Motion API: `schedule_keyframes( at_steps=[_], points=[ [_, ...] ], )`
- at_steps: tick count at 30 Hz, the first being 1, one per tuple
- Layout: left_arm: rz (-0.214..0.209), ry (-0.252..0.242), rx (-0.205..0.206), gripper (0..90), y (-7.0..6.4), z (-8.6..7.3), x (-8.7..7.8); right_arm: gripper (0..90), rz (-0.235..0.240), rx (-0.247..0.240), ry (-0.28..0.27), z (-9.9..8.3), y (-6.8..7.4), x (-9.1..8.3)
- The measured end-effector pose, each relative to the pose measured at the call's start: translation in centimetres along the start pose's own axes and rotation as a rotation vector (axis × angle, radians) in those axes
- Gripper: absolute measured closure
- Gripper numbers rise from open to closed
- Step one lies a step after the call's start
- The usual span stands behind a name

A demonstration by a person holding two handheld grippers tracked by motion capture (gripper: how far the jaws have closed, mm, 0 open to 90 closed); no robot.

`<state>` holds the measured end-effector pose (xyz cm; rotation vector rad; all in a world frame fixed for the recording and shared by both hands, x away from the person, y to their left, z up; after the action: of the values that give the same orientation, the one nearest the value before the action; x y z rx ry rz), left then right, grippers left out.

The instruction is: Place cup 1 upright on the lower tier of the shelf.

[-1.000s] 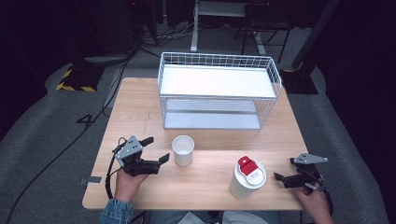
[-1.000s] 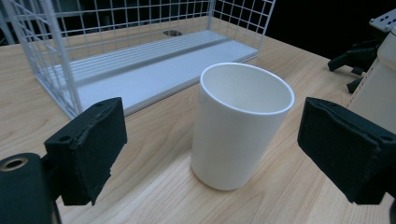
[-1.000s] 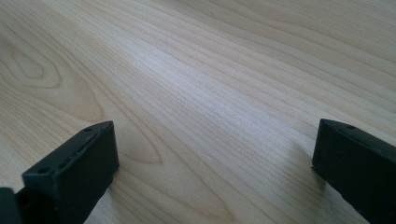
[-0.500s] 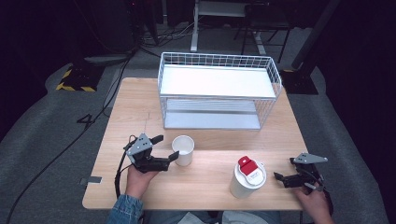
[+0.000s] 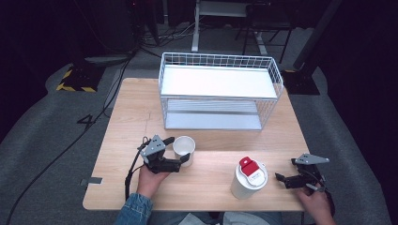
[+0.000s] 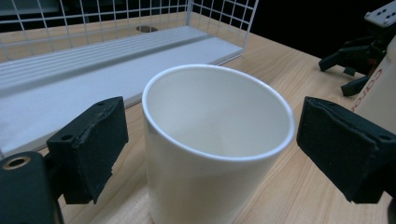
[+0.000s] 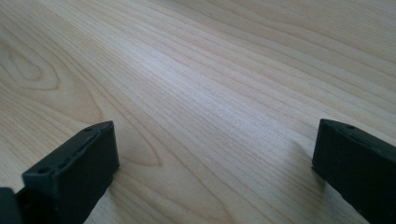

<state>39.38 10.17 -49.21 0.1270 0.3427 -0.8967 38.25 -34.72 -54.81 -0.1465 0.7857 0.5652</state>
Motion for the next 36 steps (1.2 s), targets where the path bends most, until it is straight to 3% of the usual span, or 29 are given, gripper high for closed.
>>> schedule_keyframes(
  at_steps=[18,21,36],
  points=[
    [0.004,0.079,0.012,15.3,0.0,-1.8,1.7,0.4,0.002,0.0,0.0,0.0,0.0,0.0],
    [0.0,0.081,0.013,19.1,0.0,-1.9,1.8,0.5,0.0,0.0,0.0,0.0,0.0,0.0],
    [0.028,0.066,0.012,21.3,0.3,-1.8,1.5,0.4,0.0,0.0,0.0,0.0,0.0,0.0]
  ],
)
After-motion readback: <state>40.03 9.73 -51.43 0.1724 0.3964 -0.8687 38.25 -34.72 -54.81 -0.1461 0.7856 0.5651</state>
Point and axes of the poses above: each handheld gripper's, and its own axes: x roughly forward along the jaws, z roughly out of its top, y roughly to its left, the point moved 6 cm from there along x, roughly forward along the jaws, and after that the axes turned 7 degrees about x, right-handed, at the moved point
